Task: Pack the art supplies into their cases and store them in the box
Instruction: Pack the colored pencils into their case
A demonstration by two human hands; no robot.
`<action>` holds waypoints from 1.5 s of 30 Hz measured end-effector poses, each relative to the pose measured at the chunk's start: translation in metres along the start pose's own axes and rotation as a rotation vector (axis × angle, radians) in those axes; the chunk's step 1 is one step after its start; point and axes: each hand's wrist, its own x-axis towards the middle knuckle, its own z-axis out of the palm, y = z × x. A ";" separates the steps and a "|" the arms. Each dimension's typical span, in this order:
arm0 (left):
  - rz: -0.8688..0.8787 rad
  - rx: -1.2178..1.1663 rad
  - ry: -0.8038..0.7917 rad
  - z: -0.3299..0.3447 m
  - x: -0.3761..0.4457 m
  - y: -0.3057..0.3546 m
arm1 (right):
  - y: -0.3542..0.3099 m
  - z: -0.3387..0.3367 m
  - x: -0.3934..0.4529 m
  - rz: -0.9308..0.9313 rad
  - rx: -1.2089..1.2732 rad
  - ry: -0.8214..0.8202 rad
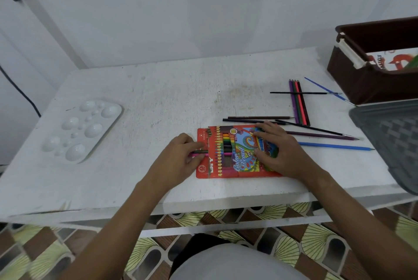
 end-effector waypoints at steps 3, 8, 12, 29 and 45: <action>-0.044 -0.009 -0.001 -0.008 -0.003 -0.007 | 0.000 0.000 0.000 -0.002 -0.004 -0.002; -0.035 0.029 -0.032 -0.015 -0.004 -0.007 | 0.000 0.000 0.000 -0.002 -0.014 -0.003; -0.014 0.007 -0.053 -0.007 0.004 0.005 | -0.001 0.001 0.001 0.001 -0.021 0.002; -0.185 -0.013 -0.083 -0.004 0.011 0.015 | 0.000 0.001 0.001 -0.010 -0.021 0.002; -0.175 -0.169 0.057 0.013 0.010 0.022 | 0.001 0.001 0.000 -0.030 -0.025 0.011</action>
